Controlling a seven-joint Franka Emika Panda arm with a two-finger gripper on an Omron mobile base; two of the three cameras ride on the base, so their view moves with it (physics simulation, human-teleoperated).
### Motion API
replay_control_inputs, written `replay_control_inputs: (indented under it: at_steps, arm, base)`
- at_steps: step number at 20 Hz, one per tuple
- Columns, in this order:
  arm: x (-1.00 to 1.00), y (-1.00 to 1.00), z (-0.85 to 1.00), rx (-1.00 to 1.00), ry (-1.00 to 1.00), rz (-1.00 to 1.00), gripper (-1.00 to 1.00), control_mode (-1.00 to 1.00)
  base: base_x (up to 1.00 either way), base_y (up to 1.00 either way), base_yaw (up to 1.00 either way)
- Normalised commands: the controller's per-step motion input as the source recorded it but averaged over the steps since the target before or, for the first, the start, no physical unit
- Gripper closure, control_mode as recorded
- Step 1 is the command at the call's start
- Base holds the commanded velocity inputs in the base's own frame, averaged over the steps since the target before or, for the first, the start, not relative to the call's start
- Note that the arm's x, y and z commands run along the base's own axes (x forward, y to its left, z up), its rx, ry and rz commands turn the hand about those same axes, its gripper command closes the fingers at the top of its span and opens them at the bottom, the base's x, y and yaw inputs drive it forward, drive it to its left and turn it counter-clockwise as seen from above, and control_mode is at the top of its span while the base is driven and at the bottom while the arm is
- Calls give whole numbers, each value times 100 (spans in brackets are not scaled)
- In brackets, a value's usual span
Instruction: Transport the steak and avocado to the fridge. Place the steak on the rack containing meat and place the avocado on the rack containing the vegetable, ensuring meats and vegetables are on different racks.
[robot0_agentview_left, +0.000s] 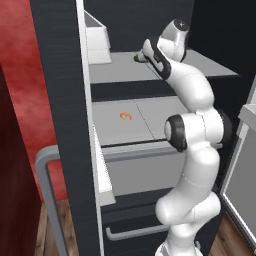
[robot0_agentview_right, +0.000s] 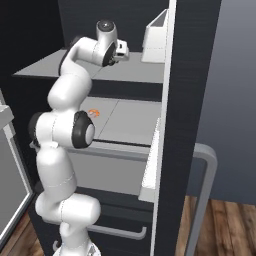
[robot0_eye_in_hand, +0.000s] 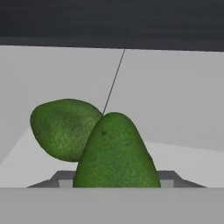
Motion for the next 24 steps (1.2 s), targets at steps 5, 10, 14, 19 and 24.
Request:
replay_control_inputs:
  at_steps: [5, 10, 14, 19, 24]
  arm:
    - [17, 0, -3, 0, 0, 0, -100, -100]
    - [1, 9, 0, 0, 3, 0, -100, -100]
    - [-28, 9, 0, 0, 0, 0, -100, -100]
    - [-56, 3, 0, 0, 0, 0, -100, -100]
    - [-78, 4, 5, 0, -10, 0, -100, -100]
  base:
    - [0, 0, 0]
    - [0, 0, 0]
    - [0, 0, 0]
    - [0, 0, 0]
    - [0, 0, 0]
